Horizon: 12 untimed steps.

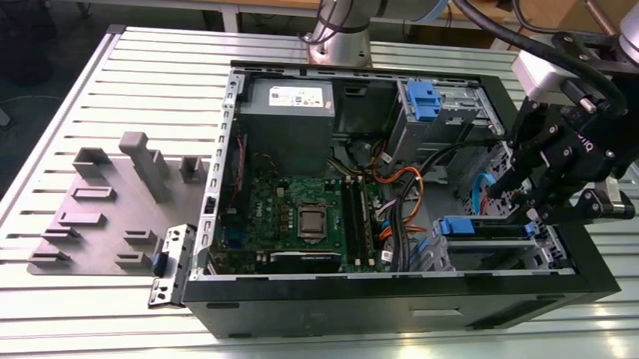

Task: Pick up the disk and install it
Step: 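Insert the disk into the insertion slot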

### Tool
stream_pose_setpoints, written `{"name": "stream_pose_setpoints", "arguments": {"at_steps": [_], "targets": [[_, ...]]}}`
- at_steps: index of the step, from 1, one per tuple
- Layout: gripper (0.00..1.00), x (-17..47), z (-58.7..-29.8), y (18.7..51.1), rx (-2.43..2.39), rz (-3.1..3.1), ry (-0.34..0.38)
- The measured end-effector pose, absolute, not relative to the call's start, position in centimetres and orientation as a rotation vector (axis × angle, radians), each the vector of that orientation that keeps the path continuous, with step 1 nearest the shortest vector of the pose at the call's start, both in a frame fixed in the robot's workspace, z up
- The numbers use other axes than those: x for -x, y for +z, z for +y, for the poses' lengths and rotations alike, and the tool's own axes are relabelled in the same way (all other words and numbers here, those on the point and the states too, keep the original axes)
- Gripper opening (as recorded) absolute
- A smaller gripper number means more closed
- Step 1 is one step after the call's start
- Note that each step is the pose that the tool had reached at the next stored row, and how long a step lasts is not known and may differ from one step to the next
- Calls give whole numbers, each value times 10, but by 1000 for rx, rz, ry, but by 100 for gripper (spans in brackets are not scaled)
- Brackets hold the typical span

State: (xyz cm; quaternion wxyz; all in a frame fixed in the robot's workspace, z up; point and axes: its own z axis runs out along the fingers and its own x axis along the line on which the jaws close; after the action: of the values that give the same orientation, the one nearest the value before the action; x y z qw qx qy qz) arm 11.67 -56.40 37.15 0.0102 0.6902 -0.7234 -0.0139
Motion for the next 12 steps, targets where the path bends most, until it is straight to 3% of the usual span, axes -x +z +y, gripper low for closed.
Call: {"name": "stream_pose_setpoints", "arguments": {"at_steps": [12], "targets": [[48, -114, -562, 361, -2168, -2266, -13]]}}
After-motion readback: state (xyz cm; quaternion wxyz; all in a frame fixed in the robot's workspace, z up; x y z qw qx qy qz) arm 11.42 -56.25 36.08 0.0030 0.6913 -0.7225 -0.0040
